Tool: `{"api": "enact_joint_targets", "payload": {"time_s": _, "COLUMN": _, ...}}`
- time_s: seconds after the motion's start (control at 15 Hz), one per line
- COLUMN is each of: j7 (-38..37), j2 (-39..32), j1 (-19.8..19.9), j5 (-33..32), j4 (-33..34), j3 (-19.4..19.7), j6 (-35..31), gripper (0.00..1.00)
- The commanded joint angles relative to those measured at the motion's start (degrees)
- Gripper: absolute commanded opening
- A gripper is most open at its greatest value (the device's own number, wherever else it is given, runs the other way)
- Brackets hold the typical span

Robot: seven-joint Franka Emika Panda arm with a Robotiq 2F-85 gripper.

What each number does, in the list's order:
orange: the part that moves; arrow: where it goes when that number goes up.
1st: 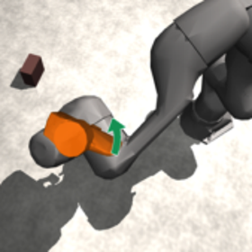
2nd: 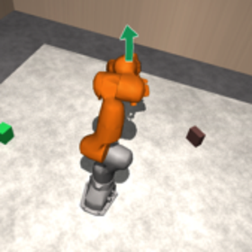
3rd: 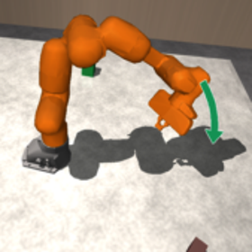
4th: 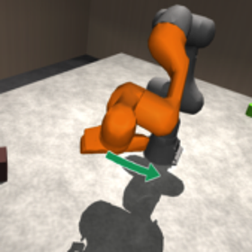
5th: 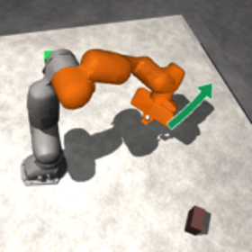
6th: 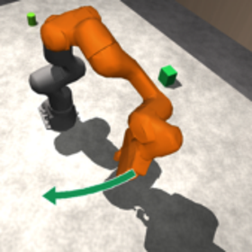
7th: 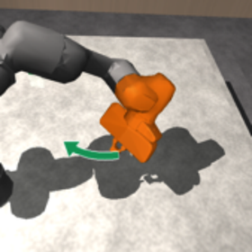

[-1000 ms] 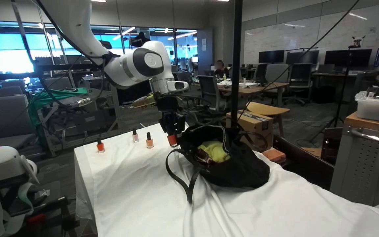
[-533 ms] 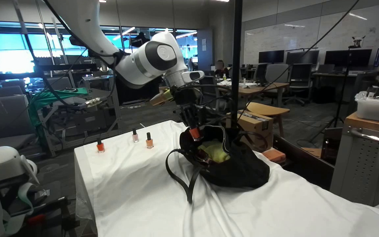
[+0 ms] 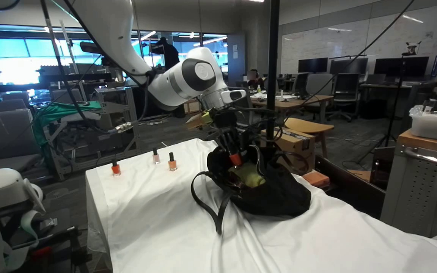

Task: Pick up all the nail polish from the table and put them in the black bag.

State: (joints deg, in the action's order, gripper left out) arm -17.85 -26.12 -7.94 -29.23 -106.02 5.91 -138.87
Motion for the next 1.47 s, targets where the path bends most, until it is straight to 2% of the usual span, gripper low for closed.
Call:
{"api": "enact_joint_targets", "payload": {"time_s": 0.0, "j7": -0.1, "j2": -2.5, "j1": -0.5, "j5": -0.2, "j4": 3.4, "j3": 1.0, "j6": -0.3, "gripper": 0.58}}
{"api": "enact_joint_targets", "payload": {"time_s": 0.4, "j7": 0.7, "j2": -2.1, "j1": -0.5, "j5": 0.3, "j4": 2.3, "j3": 0.9, "j6": -0.3, "gripper": 0.98}}
{"api": "enact_joint_targets", "payload": {"time_s": 0.67, "j7": 1.9, "j2": 0.4, "j1": -0.2, "j5": 0.6, "j4": -1.5, "j3": 0.4, "j6": -0.6, "gripper": 1.0}}
{"api": "enact_joint_targets", "payload": {"time_s": 0.93, "j7": 4.3, "j2": 4.7, "j1": 0.4, "j5": 1.2, "j4": -8.3, "j3": -0.4, "j6": -0.5, "gripper": 1.0}}
{"api": "enact_joint_targets", "payload": {"time_s": 1.4, "j7": 5.4, "j2": 16.0, "j1": 0.8, "j5": 1.9, "j4": -21.6, "j3": -2.0, "j6": 0.0, "gripper": 1.0}}
